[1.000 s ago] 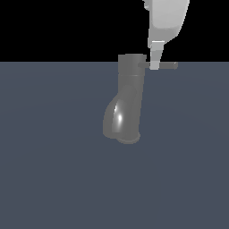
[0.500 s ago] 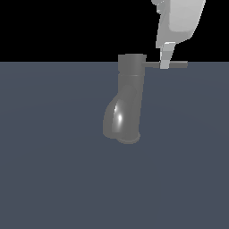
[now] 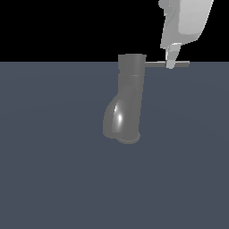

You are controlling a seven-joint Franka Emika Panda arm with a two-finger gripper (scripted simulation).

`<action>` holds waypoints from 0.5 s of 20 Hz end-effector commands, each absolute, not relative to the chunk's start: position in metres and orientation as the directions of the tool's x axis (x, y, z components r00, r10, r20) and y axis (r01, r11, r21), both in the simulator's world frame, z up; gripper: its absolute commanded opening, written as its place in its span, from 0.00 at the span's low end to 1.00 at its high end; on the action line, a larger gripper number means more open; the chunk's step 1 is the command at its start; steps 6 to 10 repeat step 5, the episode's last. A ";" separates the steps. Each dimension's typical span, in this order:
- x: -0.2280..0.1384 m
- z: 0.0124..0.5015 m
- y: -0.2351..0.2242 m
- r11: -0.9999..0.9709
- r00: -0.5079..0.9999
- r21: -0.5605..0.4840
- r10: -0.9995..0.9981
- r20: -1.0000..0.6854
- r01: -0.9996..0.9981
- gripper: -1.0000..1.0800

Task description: Turn on the faucet by rotating a designated handle.

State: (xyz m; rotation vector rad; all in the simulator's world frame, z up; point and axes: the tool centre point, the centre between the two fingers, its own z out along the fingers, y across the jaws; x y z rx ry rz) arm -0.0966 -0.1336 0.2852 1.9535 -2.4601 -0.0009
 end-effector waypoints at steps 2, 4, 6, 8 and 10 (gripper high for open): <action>-0.095 0.285 -0.159 0.259 -0.259 0.000 -0.966 0.000 -0.966 0.00; -0.092 0.285 -0.164 0.260 -0.260 0.000 -0.966 0.000 -0.966 0.00; -0.092 0.285 -0.164 0.260 -0.260 0.000 -0.966 0.000 -0.966 0.00; -0.092 0.285 -0.164 0.260 -0.260 0.000 -0.966 0.000 -0.966 0.00; -0.092 0.285 -0.164 0.260 -0.260 0.000 -0.966 0.000 -0.966 0.00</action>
